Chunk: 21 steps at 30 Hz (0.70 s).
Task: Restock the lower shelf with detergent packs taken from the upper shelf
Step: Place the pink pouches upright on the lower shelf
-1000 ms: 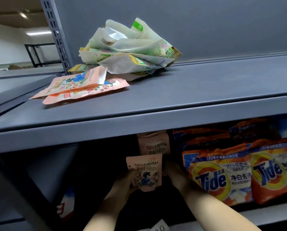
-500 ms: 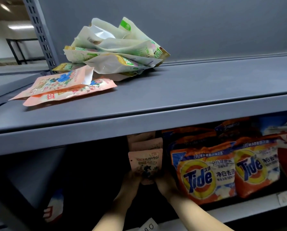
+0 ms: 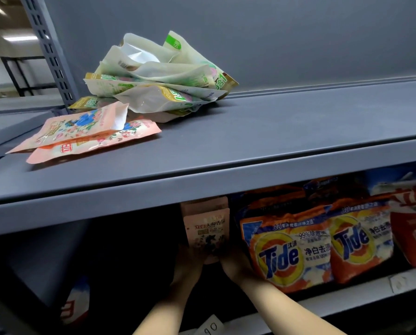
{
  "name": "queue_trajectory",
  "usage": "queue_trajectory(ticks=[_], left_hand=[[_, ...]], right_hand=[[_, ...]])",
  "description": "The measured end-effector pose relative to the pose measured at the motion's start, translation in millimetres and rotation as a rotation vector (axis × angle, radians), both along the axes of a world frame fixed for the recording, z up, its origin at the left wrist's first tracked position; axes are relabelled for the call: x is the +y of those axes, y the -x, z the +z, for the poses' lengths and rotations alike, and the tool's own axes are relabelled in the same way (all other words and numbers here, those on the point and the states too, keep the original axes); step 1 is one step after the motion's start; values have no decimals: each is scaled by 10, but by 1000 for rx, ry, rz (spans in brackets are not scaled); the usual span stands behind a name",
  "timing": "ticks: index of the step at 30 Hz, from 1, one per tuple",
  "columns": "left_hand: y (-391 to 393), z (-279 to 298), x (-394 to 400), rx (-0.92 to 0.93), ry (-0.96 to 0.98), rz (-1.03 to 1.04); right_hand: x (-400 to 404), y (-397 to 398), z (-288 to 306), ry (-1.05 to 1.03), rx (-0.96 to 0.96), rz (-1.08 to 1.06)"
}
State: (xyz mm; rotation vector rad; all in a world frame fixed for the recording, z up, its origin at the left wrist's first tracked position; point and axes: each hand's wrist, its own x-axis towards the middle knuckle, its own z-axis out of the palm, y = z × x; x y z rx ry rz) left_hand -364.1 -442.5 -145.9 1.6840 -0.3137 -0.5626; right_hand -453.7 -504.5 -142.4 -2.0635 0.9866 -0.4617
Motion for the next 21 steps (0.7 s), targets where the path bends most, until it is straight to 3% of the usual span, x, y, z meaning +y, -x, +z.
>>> queue_trajectory(ticks=[3, 9, 14, 17, 21], left_hand=[[-6, 46, 69, -4, -38, -22], [71, 252, 356, -128, -200, -140], [291, 576, 585, -459, -712, -104], [559, 822, 825, -513, -704, -96], [884, 1114, 1157, -637, -655, -17]], right_hand=[[46, 46, -13, 39, 57, 17], [171, 173, 99, -89, 166, 31], [249, 403, 366, 58, 346, 182], [287, 681, 607, 140, 378, 290], [328, 987, 921, 291, 171, 286]])
